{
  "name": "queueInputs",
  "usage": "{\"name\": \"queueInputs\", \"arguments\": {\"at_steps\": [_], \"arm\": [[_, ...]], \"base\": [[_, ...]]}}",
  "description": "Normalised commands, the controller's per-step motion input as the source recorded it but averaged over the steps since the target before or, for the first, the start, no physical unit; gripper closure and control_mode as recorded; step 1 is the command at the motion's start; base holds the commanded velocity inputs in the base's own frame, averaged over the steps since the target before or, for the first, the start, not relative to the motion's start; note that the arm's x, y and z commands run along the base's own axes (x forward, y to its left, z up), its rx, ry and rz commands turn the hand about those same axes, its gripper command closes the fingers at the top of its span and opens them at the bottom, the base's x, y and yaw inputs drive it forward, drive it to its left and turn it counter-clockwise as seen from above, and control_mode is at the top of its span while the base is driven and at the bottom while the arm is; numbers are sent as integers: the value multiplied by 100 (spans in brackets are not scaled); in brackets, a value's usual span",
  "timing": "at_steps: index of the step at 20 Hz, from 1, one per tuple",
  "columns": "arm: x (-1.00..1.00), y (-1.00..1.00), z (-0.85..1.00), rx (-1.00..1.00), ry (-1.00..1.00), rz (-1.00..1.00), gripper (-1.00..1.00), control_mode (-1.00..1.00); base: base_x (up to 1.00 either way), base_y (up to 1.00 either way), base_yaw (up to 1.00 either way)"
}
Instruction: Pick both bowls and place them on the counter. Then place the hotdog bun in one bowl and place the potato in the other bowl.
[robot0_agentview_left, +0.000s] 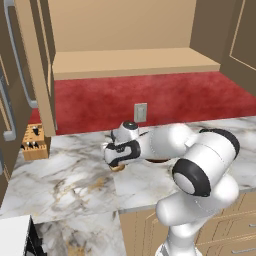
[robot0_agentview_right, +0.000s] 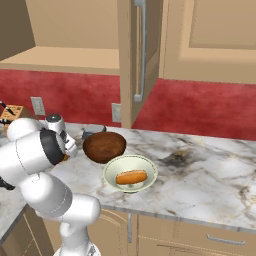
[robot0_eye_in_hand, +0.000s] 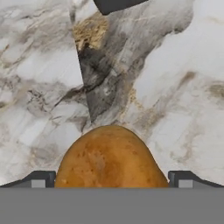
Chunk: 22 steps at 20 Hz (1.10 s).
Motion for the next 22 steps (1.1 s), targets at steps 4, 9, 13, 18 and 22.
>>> {"name": "queueInputs", "arguments": {"at_steps": [4, 9, 13, 18, 22], "arm": [[-24, -7, 36, 0, -10, 0, 100, -100], [-9, -25, 42, 0, -2, 0, 100, -100], [0, -34, 53, 0, 0, 0, 100, -100], [-1, -30, 51, 0, 0, 0, 100, -100], [-1, -29, 52, -1, 0, 0, 100, -100]], "base": [[0, 0, 0], [0, 0, 0], [0, 0, 0], [0, 0, 0], [0, 0, 0]]}}
